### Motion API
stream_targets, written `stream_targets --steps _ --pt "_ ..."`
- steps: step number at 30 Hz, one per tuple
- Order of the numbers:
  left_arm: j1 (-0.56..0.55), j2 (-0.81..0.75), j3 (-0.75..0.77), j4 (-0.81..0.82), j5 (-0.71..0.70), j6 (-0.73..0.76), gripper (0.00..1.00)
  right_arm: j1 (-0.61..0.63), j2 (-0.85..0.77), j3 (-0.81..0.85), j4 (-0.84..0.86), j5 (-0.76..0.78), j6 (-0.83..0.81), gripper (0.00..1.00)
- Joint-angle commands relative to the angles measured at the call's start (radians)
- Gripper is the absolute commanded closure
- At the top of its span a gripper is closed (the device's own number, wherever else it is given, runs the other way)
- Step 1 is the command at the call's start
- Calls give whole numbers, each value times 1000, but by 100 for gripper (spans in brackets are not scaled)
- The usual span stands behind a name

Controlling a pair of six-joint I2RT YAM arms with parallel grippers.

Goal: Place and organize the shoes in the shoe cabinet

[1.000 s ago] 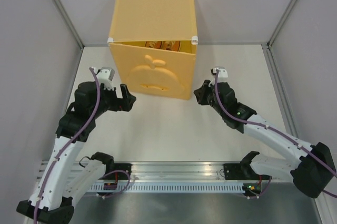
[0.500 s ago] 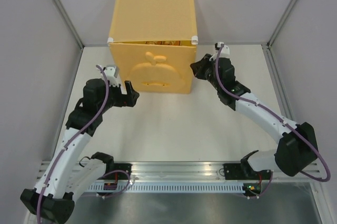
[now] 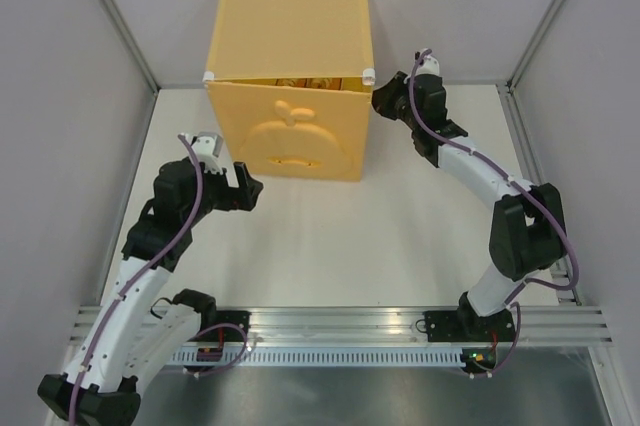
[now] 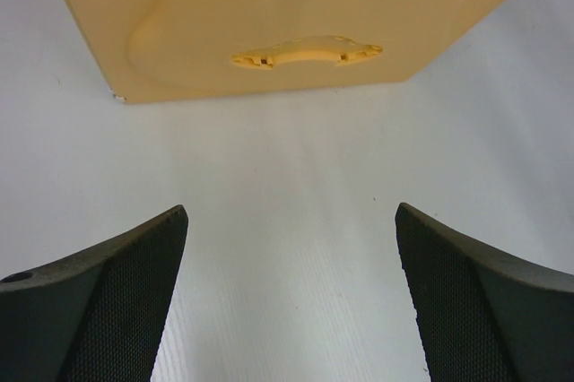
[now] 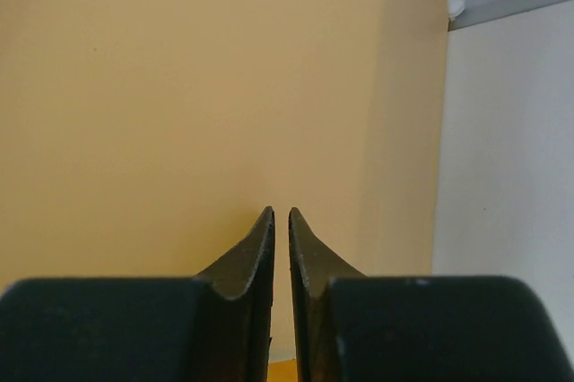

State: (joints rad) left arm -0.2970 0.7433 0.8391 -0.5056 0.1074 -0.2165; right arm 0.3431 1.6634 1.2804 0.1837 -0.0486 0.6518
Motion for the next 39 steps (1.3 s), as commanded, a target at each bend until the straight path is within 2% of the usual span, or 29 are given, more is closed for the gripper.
stream_targets --steps 1,7,12,15,18,23,24,31,32,39 --pt "-4 -24 -6 36 12 32 0 -3 -1 10 88 -74 17 85" --pt "-4 -13 -8 36 3 34 0 -9 -34 -24 73 -48 -7 80" --pt "-4 -12 -8 35 -9 35 0 -27 -66 -26 -6 -16 -35 69" --pt "-4 -22 -8 35 -34 35 0 -41 -126 -42 -84 68 -78 62" --pt "-2 -44 -11 36 -86 29 0 -47 -215 -82 -177 136 -139 53" --pt "-2 -79 -17 35 -192 17 0 -46 -390 -196 -347 158 -219 40" --pt "-2 -90 -18 35 -199 14 0 -46 -442 -240 -365 158 -224 34" --pt "-2 -134 -24 36 -273 -1 0 -26 -665 -404 -515 191 -199 27" --pt "-2 -146 -26 33 -308 -7 0 -15 -688 -414 -526 208 -207 2" --pt "-2 -179 -32 32 -344 -12 0 108 -852 -472 -595 357 -242 2"
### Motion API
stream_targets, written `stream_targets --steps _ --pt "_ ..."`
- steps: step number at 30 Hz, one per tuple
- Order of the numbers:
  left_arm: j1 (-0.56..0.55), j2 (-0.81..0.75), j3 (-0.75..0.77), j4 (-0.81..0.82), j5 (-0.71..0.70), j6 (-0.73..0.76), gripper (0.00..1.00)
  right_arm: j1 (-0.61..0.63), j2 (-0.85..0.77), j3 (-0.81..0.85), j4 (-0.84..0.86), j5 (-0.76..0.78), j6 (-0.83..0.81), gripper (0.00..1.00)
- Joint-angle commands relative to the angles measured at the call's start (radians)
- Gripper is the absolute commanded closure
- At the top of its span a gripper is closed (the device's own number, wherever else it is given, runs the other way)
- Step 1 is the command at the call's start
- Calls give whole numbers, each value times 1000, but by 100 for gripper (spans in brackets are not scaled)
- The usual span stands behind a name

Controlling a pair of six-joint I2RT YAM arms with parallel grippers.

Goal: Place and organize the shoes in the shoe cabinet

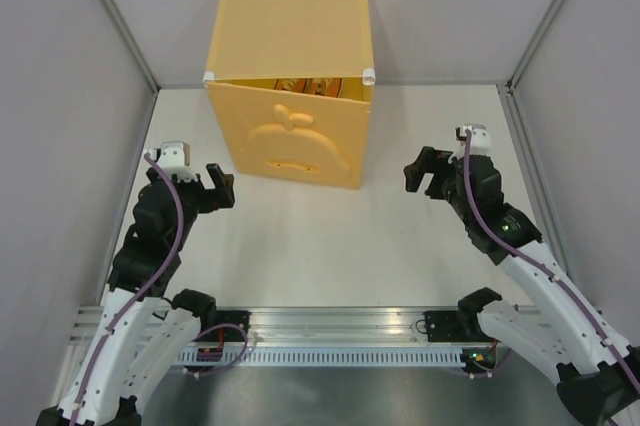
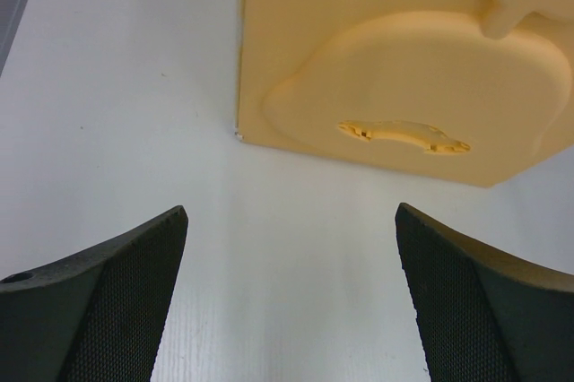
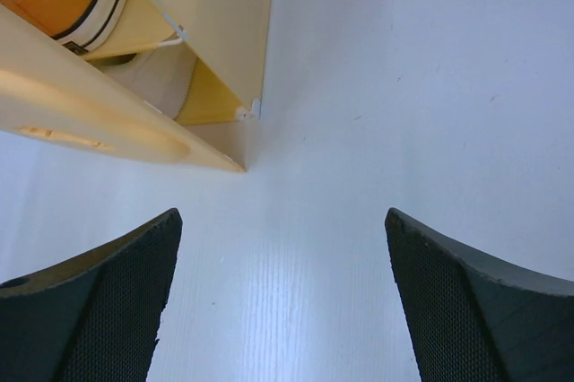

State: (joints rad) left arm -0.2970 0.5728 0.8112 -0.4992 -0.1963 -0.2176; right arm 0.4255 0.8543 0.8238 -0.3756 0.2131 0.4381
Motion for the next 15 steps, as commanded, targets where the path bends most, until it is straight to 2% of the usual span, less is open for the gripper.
stream_targets --steps 1,15 --pt "-2 -5 -4 25 -40 -9 0 27 -46 -18 -49 107 -27 2" --pt "-2 -8 -6 25 -48 -6 0 29 -26 -5 -77 178 27 2"
